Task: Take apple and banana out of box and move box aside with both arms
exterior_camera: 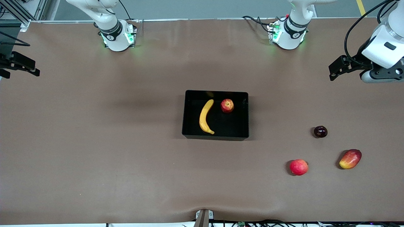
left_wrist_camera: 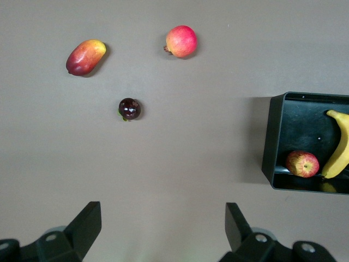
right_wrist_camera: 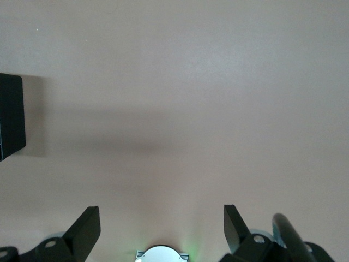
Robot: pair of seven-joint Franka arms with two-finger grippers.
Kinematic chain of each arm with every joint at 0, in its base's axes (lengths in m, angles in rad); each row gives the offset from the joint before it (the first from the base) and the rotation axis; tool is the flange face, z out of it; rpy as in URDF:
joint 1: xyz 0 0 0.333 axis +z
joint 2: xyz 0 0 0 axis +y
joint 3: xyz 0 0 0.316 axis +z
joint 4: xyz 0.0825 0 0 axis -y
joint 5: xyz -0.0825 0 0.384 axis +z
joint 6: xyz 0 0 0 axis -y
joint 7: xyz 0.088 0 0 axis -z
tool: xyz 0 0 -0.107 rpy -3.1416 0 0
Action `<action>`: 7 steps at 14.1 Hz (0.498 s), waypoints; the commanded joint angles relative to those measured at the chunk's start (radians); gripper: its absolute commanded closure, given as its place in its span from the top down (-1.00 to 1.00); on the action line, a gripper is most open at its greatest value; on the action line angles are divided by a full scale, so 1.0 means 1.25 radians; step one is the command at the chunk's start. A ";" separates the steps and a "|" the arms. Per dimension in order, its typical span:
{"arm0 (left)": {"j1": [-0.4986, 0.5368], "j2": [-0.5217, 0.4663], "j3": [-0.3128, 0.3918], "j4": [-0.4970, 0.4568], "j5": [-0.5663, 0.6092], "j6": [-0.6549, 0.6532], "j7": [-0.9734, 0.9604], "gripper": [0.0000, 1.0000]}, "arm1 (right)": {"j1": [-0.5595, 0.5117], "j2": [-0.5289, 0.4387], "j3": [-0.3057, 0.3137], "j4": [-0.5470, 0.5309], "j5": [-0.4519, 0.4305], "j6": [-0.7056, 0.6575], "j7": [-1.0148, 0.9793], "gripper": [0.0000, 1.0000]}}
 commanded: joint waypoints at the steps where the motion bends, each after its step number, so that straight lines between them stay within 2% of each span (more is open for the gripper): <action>1: 0.001 -0.001 0.002 0.006 -0.012 -0.005 -0.004 1.00 | 0.000 -0.016 0.000 -0.011 0.004 -0.001 0.001 1.00; 7: -0.007 0.029 -0.002 0.024 -0.003 -0.005 -0.006 1.00 | 0.000 -0.016 0.000 -0.011 0.004 -0.001 0.001 1.00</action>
